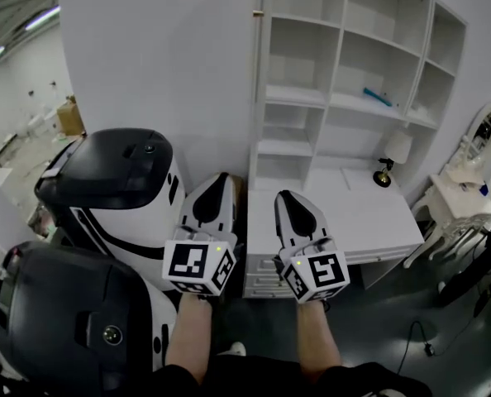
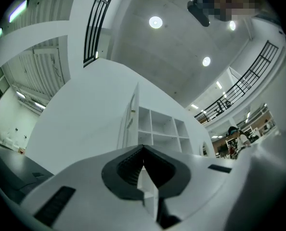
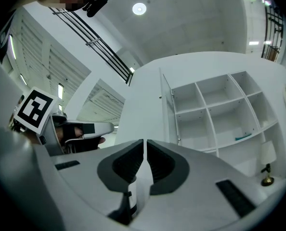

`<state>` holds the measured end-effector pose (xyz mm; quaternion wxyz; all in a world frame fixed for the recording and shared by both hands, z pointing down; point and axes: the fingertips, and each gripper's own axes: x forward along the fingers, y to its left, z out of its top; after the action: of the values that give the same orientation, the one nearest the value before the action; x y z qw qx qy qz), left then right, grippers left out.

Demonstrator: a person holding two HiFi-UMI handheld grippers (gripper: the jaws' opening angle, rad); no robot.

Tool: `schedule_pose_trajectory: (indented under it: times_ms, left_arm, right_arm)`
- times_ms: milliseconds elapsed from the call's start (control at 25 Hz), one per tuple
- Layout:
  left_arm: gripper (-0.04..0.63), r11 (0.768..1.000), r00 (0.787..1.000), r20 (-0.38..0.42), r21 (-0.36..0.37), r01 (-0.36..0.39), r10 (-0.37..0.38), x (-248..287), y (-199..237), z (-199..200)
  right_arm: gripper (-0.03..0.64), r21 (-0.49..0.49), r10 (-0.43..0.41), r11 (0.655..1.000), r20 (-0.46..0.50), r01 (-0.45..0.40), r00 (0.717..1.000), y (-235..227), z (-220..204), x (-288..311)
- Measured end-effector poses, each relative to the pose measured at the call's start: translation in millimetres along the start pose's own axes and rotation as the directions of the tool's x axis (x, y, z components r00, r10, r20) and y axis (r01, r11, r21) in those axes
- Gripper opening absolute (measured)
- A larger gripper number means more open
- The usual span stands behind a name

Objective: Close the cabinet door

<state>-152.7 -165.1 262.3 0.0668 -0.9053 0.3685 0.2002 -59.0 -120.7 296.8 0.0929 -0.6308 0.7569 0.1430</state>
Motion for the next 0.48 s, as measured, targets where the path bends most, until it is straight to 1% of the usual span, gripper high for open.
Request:
schedule_pose_trajectory:
  times_ms: [160, 280, 320, 480]
  left_arm:
    - [0.012, 0.999, 0.999, 0.015, 0.013, 0.036, -0.036, 19.3, 16.4, 2.5]
    - [0.012, 0.996, 0.995, 0.045, -0.021, 0.087, -0.086, 32.4, 22.2, 7.4]
    - [0.012, 0.994, 0.993, 0.055, -0.026, 0.105, -0.103, 36.2, 23.4, 8.7]
    - [0.012, 0.985, 0.983, 0.068, 0.019, 0.17, -0.171, 55.1, 22.6, 16.4]
  right_arm:
    - [0.025, 0.013, -0.019, 1.0, 0.019, 0.019, 1.0, -5.1, -3.2, 26.0]
    - [0.068, 0.018, -0.018, 1.0, 0.013, 0.018, 1.0, -8.7, -7.9, 41.1]
    - [0.071, 0.016, -0.018, 1.0, 0.007, 0.018, 1.0, -9.4, -10.3, 44.8]
    - [0.08, -0.004, -0.037, 0.999, 0.006, 0.037, 0.999, -15.4, -11.0, 57.8]
